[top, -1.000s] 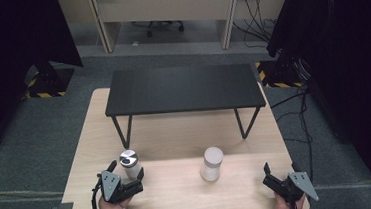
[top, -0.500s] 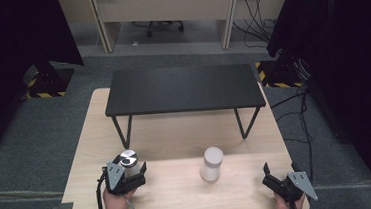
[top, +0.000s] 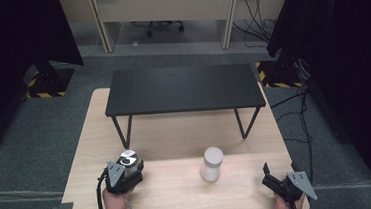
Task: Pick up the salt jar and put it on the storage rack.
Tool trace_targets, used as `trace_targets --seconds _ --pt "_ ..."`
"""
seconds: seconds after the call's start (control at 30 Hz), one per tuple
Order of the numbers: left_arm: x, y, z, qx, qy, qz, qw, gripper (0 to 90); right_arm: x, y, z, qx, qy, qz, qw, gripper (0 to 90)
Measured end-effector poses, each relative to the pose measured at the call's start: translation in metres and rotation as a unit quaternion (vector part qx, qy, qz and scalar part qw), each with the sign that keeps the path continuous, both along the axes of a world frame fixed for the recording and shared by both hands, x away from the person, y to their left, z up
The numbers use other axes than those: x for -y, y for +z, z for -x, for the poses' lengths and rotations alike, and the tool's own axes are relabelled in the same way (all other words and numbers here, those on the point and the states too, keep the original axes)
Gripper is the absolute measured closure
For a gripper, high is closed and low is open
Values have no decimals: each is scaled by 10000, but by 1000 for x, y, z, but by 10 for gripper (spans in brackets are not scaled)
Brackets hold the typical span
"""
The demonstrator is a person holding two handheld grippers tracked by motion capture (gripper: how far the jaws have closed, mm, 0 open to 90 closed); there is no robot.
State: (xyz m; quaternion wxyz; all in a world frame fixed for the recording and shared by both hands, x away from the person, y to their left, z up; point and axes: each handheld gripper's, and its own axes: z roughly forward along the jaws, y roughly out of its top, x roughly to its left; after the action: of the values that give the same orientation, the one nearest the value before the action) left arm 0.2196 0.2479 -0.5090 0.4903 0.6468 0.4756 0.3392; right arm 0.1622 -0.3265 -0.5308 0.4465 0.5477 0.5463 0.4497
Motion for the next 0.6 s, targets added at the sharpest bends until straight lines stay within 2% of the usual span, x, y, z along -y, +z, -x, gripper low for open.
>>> trace_targets --seconds 0.07,0.6 --pt "-2 -1 -1 6 -57 15 10000 300 0 0 0 -1 0 4 10000 3" --pt "-1 1 0 -6 -121 -21 9999 307 -1 1 0 -22 -4 38 10000 4"
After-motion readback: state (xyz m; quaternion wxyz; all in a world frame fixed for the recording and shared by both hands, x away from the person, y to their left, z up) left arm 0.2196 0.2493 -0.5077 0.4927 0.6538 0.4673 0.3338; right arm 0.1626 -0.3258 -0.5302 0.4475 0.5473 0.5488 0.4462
